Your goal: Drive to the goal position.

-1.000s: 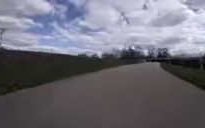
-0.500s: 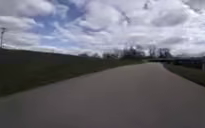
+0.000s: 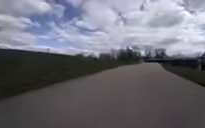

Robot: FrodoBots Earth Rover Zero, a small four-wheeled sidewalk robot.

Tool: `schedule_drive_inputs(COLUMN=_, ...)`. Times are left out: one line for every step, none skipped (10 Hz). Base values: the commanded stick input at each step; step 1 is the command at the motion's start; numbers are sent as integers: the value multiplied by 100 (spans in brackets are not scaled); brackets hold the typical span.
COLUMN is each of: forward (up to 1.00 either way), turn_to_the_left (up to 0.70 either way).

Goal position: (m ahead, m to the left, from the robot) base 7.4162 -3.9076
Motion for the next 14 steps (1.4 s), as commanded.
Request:
schedule_drive_inputs(forward=100, turn_to_the_left=-40)
schedule_drive_inputs(forward=100, turn_to_the_left=-28)
schedule_drive_inputs(forward=100, turn_to_the_left=-8)
schedule_drive_inputs(forward=100, turn_to_the_left=0)
schedule_drive_inputs(forward=100, turn_to_the_left=0)
schedule_drive_inputs(forward=100, turn_to_the_left=0)
schedule_drive_inputs(forward=100, turn_to_the_left=-3)
schedule_drive_inputs(forward=100, turn_to_the_left=-17)
schedule_drive_inputs(forward=100, turn_to_the_left=-39)
schedule_drive_inputs(forward=100, turn_to_the_left=-26)
schedule_drive_inputs(forward=100, turn_to_the_left=0)
schedule_drive_inputs(forward=100, turn_to_the_left=0)
schedule_drive_inputs(forward=100, turn_to_the_left=0)
schedule_drive_inputs(forward=100, turn_to_the_left=0)
